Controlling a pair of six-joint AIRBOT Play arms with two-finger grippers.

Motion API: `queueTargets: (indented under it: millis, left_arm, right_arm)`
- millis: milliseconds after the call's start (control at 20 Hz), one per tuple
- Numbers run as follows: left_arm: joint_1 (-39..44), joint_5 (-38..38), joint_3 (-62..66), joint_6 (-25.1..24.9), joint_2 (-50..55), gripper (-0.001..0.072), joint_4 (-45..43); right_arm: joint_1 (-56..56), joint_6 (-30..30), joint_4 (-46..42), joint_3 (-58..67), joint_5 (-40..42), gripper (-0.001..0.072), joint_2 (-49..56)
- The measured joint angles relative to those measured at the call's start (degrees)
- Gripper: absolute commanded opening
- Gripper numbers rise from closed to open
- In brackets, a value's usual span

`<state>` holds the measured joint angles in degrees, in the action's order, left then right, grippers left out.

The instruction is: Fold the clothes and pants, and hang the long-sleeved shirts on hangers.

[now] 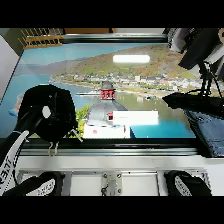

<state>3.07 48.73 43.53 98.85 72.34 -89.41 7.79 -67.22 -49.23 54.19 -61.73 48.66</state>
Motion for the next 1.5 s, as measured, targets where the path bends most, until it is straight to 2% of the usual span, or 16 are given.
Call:
queueTargets:
  millis: [50, 300, 600, 650, 700, 750, 850, 1050, 1350, 1500]
  left_arm:
    - [1.0, 0.0, 0.4, 0.5, 1.4, 0.0008, -0.1]
    - [9.0, 0.0, 9.4, 2.1, 3.0, 0.0008, 3.5]
    - [27.7, -5.0, 30.0, 2.3, 8.5, 0.0014, 6.6]
    - [29.9, -5.4, 33.1, 2.3, 10.4, 0.0263, 6.6]
    - [31.8, -5.7, 36.0, 2.4, 12.3, 0.0593, 7.0]
    - [33.2, -5.7, 39.0, 2.5, 14.2, 0.0617, 7.0]
    - [34.1, -3.5, 44.1, 2.7, 17.0, 0.0618, 7.0]
    - [28.2, 4.3, 45.2, 3.8, 15.6, 0.0618, 7.0]
    - [11.4, 8.6, 20.3, 6.5, 0.2, 0.0618, 7.1]
    - [2.9, 8.1, 6.9, 7.2, -6.1, 0.0618, 10.8]
  right_arm:
    - [0.0, 0.0, 0.0, 0.0, 0.0, 0.0032, 0.0]
    - [0.0, 0.0, 0.0, 0.0, 0.0, 0.0032, 0.0]
    - [0.0, 0.0, 0.0, 0.0, 0.0, 0.0032, 0.0]
    - [0.0, 0.0, 0.0, 0.0, 0.0, 0.0032, 0.0]
    - [0.0, 0.0, 0.0, 0.0, 0.0, 0.0032, 0.0]
    - [0.0, 0.0, 0.0, 0.0, 0.0, 0.0032, 0.0]
    - [0.0, 0.0, 0.0, 0.0, 0.0, 0.0032, 0.0]
    - [0.0, 0.0, 0.0, 0.0, 0.0, 0.0032, 0.0]
    - [0.0, 0.0, 0.2, 0.0, 0.0, 0.0032, 0.0]
    - [0.0, 0.0, 1.7, 0.0, 0.0, 0.0032, 0.0]
